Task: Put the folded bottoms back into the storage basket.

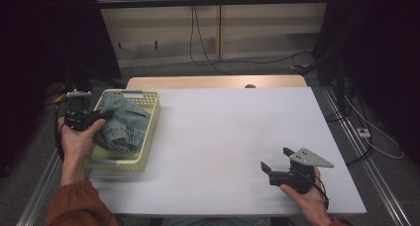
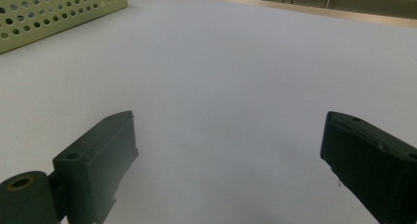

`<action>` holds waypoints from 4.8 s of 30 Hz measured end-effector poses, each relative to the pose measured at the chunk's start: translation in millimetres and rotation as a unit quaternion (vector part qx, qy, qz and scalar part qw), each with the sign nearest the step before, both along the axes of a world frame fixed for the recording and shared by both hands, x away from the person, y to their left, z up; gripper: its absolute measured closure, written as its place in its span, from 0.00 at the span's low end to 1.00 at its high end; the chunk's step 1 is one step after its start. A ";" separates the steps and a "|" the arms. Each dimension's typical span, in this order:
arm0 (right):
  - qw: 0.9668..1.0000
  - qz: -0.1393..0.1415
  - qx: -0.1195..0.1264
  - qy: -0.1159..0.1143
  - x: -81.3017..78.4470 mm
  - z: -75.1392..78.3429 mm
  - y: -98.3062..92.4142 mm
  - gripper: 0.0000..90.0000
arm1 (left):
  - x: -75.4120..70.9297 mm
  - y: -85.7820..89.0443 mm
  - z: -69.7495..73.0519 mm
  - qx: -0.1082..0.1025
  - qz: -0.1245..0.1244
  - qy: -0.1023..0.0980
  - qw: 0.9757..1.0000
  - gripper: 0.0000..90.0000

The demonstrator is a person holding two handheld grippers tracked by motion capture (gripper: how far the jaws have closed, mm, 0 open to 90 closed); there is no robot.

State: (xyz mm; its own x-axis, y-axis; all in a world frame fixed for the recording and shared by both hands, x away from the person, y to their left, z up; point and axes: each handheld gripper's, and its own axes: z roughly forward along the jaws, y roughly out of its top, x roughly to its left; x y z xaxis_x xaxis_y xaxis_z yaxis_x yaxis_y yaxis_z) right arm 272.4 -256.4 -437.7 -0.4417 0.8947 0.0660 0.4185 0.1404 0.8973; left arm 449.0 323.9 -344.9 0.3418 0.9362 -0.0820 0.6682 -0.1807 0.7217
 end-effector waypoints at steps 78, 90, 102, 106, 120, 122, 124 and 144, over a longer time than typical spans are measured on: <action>1.000 -0.002 0.001 0.002 -0.1 -0.5 0.3 0.07 | 13.6 35.5 -41.9 0.005 0.096 0.037 0.995 0.83; 1.000 -0.001 0.000 0.002 0.2 -0.7 0.6 0.07 | 18.8 29.1 -45.2 0.023 0.089 0.050 0.994 0.92; 1.000 -0.003 0.001 0.002 0.2 -0.7 0.4 0.07 | 24.8 21.8 -50.8 0.046 0.076 0.064 0.994 0.92; 1.000 -0.004 0.002 0.000 0.1 -0.4 0.0 0.07 | 26.6 17.0 -54.2 0.068 0.066 0.060 0.994 0.91; 1.000 -0.002 0.000 0.003 0.8 -0.9 0.4 0.07 | 31.4 13.2 -60.9 0.081 0.056 0.070 0.993 0.86; 1.000 -0.002 0.000 0.002 0.7 -0.9 0.4 0.07 | 31.8 12.6 -62.6 0.081 0.057 0.067 0.993 0.85; 1.000 -0.002 0.000 0.002 0.7 -0.9 0.3 0.07 | 31.9 12.6 -63.2 0.079 0.058 0.069 0.993 0.83; 1.000 0.000 -0.002 0.002 0.7 -0.9 1.1 0.08 | 37.4 10.0 -72.6 0.085 0.053 0.083 0.991 0.82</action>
State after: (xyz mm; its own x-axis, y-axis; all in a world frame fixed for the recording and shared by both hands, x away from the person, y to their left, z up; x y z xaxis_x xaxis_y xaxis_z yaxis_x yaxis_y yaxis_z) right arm 273.0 -255.3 -438.7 -0.4406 0.8954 0.0639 0.4230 0.1443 0.8946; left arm 486.4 333.9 -417.4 0.2352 0.9714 0.0331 0.7971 -0.2123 0.5653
